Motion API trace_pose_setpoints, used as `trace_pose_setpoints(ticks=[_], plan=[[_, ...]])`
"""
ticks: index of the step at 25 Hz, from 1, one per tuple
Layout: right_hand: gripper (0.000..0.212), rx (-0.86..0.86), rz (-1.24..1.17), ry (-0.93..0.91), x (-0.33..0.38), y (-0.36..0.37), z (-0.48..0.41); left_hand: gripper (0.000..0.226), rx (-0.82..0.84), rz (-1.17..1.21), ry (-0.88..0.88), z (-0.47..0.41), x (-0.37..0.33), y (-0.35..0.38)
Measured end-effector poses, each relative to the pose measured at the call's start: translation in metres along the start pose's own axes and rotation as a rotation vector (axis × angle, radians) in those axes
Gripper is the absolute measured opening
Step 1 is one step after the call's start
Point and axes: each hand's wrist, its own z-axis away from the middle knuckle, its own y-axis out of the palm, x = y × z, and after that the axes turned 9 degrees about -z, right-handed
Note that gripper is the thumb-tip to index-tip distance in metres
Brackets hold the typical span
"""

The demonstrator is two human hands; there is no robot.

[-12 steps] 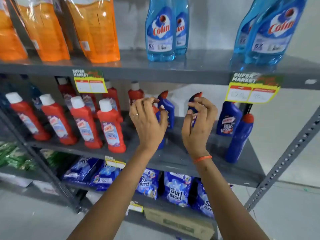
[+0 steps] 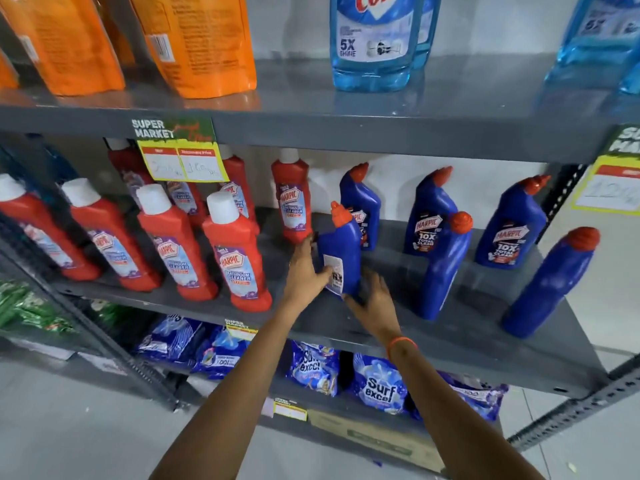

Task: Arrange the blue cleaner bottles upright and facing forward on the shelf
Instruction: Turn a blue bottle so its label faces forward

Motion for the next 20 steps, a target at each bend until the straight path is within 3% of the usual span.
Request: trace_pose_setpoints(ticks=[3,8,12,14,16,18,20], plan=[[0.049,0.007,-0.08,0.009,0.005,0.004,-0.016,0.073,0.171,0.174,-0.023,-0.017,0.02,0.0],[0.048,0.035,-0.246,0.054,-0.001,0.004,-0.024,0.074,0.35,0.325,-0.006,-0.035,0.02,-0.013],[0.053,0.21,-0.292,0.139,0.003,-0.018,-0.032,0.048,0.432,0.268,0.009,-0.051,0.013,-0.026],[0.054,0.316,-0.313,0.147,0.008,-0.032,-0.036,0.039,0.408,0.303,0.016,-0.048,0.003,-0.027],[0.055,0.302,-0.331,0.143,0.01,-0.041,-0.038,0.038,0.323,0.354,0.006,-0.043,-0.007,-0.022],[0.06,0.178,-0.337,0.11,0.014,-0.043,-0.035,0.037,0.198,0.4,-0.04,-0.039,-0.019,-0.013],[0.079,0.011,-0.251,0.06,0.021,-0.034,-0.029,0.038,0.038,0.44,-0.115,-0.037,-0.032,-0.005]])
